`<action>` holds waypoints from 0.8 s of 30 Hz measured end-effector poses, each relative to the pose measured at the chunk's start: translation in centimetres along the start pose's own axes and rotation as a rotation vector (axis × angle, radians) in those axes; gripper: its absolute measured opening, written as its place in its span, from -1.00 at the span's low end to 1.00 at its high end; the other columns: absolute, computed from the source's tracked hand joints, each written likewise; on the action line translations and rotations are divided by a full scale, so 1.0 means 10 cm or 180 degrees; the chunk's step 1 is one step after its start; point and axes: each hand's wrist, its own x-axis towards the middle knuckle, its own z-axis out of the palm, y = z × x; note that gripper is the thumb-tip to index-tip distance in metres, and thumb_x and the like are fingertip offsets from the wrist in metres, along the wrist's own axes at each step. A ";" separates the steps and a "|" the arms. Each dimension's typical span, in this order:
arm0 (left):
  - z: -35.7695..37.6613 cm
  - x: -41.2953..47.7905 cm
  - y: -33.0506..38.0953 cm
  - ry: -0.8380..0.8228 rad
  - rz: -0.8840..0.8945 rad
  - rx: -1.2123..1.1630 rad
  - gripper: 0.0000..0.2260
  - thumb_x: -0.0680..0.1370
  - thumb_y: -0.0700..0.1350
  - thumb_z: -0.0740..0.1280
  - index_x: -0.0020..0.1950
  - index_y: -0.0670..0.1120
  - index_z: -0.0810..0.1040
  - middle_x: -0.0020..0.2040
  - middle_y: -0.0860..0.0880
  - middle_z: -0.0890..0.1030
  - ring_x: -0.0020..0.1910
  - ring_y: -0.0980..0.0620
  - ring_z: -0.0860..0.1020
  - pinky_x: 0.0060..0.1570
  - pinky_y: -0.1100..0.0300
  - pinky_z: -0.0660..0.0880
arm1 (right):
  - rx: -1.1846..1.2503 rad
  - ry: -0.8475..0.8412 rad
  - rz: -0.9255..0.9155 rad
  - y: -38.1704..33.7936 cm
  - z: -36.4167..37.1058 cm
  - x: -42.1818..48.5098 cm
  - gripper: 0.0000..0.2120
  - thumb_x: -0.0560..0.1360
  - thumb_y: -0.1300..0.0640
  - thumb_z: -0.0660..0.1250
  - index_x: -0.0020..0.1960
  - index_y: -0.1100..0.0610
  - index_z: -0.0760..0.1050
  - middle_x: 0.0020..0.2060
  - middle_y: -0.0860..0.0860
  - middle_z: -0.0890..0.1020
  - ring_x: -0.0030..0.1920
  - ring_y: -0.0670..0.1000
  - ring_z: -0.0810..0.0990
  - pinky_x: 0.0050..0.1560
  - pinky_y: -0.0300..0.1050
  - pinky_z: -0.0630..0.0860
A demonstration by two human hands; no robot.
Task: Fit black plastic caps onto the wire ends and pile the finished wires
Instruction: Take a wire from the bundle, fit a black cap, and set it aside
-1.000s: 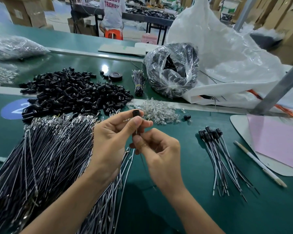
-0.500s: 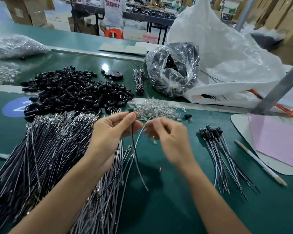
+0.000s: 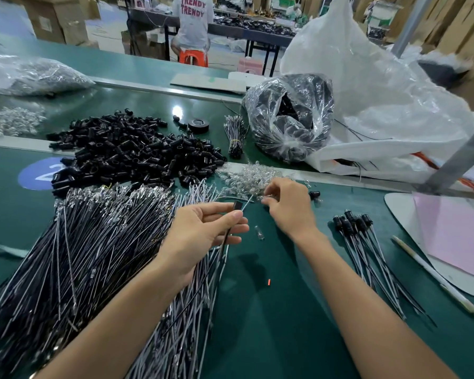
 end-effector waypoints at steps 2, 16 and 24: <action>0.01 -0.01 0.01 -0.0046 0.0030 0.0012 -0.72 0.41 -0.22 0.45 0.10 -0.24 0.59 -0.14 -0.19 0.71 -0.19 -0.02 0.71 -0.34 0.30 0.57 | 0.0384 0.0200 0.0044 -0.01 -0.06 -0.03 -0.94 0.40 0.28 0.49 -0.14 0.19 0.63 -0.25 0.04 0.66 -0.23 -0.01 0.58 -0.12 -0.18 0.45; 0.08 -0.08 0.01 -0.0274 0.1026 0.0820 -0.82 0.41 -0.36 0.47 -0.13 -0.09 0.66 -0.30 -0.10 0.71 -0.28 -0.02 0.70 -0.34 0.20 0.62 | 0.2361 -0.0343 -0.0506 -0.28 -0.53 -0.61 -0.75 0.50 0.43 0.34 0.01 0.13 0.66 -0.32 -0.14 0.65 -0.30 -0.14 0.59 -0.16 -0.36 0.49; 0.07 -0.05 0.02 -0.0282 0.1223 0.1171 -0.79 0.40 -0.36 0.48 -0.12 -0.05 0.70 -0.29 -0.06 0.71 -0.29 -0.01 0.70 -0.31 0.24 0.60 | 0.1748 -0.0407 -0.0711 -0.31 -0.59 -0.64 -0.78 0.48 0.38 0.39 -0.04 0.07 0.63 -0.29 -0.05 0.63 -0.28 -0.14 0.57 -0.16 -0.27 0.50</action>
